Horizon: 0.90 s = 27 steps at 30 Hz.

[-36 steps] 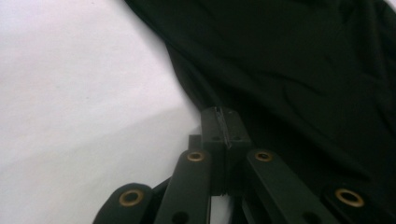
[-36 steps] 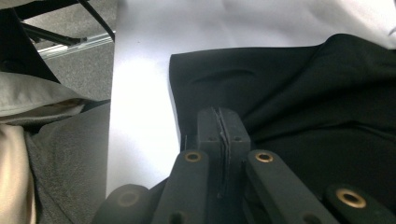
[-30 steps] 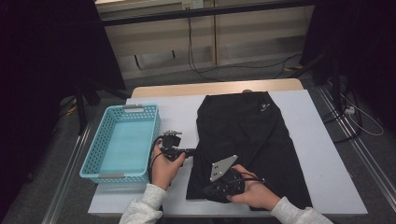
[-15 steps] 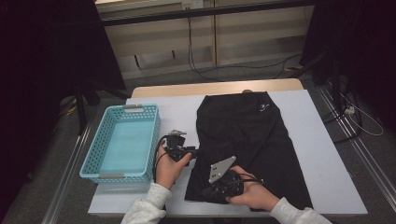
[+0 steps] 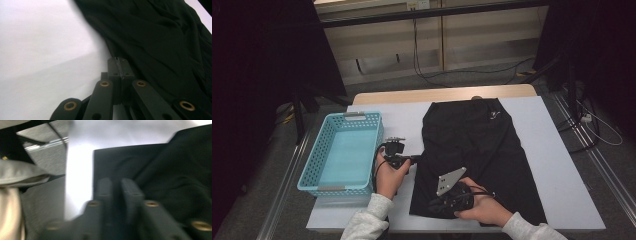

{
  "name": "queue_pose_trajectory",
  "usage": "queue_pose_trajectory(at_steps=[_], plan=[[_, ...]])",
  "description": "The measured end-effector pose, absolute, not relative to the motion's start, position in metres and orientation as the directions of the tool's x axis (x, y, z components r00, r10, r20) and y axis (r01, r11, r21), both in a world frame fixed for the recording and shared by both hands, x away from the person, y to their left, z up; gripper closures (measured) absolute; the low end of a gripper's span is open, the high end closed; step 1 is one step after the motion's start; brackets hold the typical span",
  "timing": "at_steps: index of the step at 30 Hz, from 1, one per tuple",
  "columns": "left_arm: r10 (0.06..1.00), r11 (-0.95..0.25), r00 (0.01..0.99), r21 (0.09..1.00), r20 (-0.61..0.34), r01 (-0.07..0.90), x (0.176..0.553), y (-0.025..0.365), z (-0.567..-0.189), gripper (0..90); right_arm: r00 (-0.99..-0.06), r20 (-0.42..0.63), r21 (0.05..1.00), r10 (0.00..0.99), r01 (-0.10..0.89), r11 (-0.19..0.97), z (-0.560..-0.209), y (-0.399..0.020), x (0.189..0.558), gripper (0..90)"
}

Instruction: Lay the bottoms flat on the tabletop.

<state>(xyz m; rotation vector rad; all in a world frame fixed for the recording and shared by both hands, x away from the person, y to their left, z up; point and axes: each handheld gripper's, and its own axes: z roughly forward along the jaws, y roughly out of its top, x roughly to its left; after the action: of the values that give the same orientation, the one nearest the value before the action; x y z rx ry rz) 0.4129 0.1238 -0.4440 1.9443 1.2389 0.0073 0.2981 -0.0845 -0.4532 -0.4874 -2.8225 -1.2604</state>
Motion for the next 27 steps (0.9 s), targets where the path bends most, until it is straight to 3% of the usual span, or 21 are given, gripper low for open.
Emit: queue_pose_trajectory(at_steps=[2,4,7,12,15,18,21,27], plan=[[0.763,-0.183,0.508,0.619,-0.4,0.764,0.414,0.125,-0.445,90.0,-0.945,0.133,0.733,0.3,0.297,0.613,-0.45,-0.088,0.301,66.9],[0.77,-0.187,0.504,0.618,-0.391,0.764,0.414,0.126,-0.447,90.0,-0.932,0.121,0.749,0.343,0.312,0.584,-0.445,-0.095,0.304,56.3],[0.774,-0.192,0.501,0.611,-0.387,0.768,0.415,0.127,-0.448,89.0,-0.906,0.117,0.769,0.407,0.342,0.54,-0.438,-0.11,0.312,49.6],[0.755,-0.204,0.535,0.639,-0.38,0.741,0.416,0.122,-0.446,72.6,-0.851,0.091,0.775,0.517,0.386,0.5,-0.435,-0.139,0.325,44.6],[0.739,-0.224,0.562,0.652,-0.372,0.725,0.416,0.111,-0.448,58.2,-0.815,0.084,0.779,0.573,0.412,0.473,-0.433,-0.151,0.329,41.5],[0.731,-0.244,0.575,0.646,-0.367,0.723,0.416,0.099,-0.451,57.7,-0.792,0.075,0.781,0.606,0.424,0.458,-0.433,-0.161,0.331,40.5],[0.726,-0.271,0.586,0.634,-0.36,0.724,0.416,0.09,-0.455,63.2,-0.773,0.061,0.779,0.632,0.432,0.454,-0.434,-0.169,0.331,40.2],[0.715,-0.3,0.599,0.615,-0.36,0.729,0.418,0.076,-0.456,86.1,-0.749,0.045,0.771,0.662,0.447,0.454,-0.436,-0.18,0.327,40.2]])
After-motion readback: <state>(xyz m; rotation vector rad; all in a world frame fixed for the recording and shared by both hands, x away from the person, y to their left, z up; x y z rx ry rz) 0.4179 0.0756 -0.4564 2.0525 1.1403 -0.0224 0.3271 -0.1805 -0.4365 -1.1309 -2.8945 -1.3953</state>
